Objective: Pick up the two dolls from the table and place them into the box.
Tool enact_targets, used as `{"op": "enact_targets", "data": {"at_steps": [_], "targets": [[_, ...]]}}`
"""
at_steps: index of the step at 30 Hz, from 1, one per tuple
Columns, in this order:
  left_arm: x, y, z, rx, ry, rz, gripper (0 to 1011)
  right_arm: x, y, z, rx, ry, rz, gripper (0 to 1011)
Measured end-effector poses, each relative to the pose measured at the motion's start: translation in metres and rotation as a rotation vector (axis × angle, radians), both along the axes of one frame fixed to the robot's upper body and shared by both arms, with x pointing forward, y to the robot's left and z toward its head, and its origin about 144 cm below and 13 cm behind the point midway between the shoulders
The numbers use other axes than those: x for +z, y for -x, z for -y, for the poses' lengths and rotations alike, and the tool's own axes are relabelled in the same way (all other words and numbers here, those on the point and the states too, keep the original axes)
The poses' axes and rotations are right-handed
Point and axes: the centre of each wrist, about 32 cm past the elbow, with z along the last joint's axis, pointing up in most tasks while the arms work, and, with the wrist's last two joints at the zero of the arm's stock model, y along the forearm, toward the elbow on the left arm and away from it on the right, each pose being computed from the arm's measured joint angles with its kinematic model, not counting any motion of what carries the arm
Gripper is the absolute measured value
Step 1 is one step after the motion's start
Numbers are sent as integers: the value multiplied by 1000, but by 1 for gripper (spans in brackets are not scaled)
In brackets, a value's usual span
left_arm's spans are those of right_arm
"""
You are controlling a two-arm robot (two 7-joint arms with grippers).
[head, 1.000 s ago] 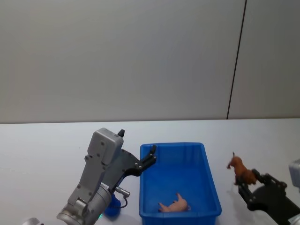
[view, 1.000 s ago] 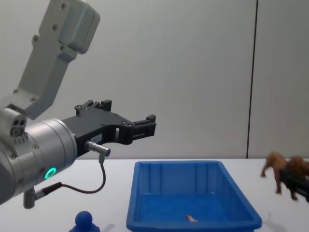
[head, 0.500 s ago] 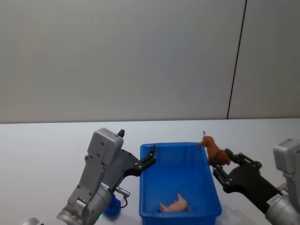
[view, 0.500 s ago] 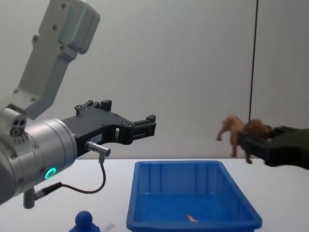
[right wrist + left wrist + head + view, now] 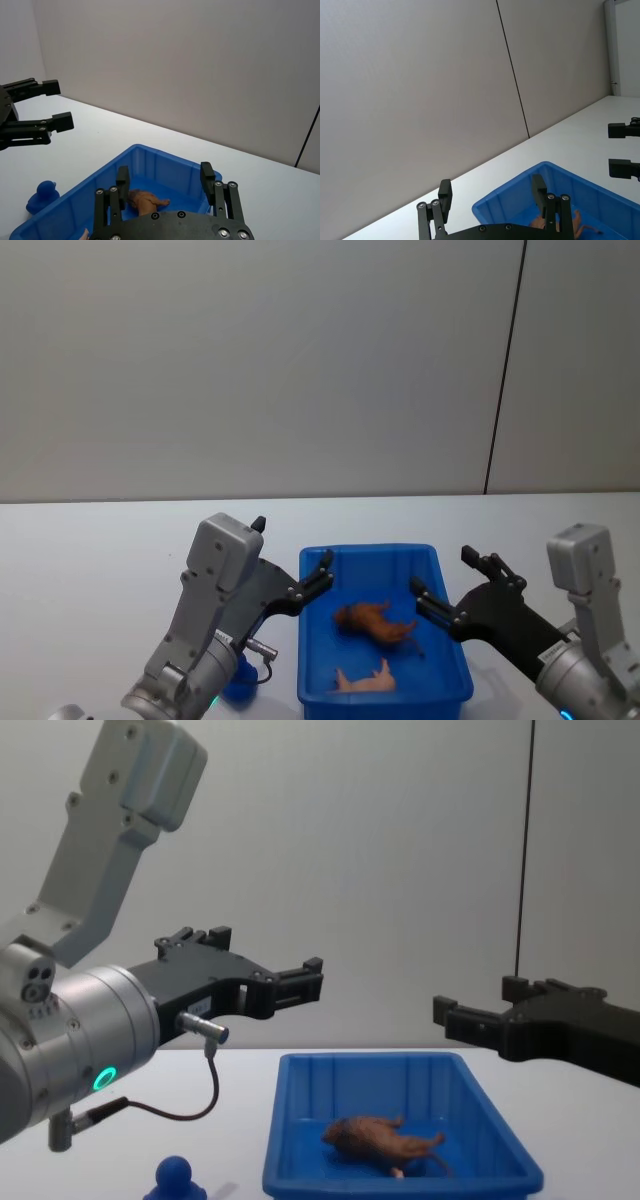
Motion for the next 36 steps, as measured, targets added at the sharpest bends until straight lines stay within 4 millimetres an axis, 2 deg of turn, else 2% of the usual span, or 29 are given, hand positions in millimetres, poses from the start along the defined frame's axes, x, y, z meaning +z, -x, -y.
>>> {"op": "enact_targets", "data": {"at_steps": [7,24,36], "targets": [[0,0,0,0,0,0,1001,-1,-1,-1,-45,1,1,1001],[0,0,0,0,0,0,1001,-4,16,12,-250,-7,23,1001],[0,0,0,0,0,0,1001,-5,24,19,-323,-16,29,1001]]}}
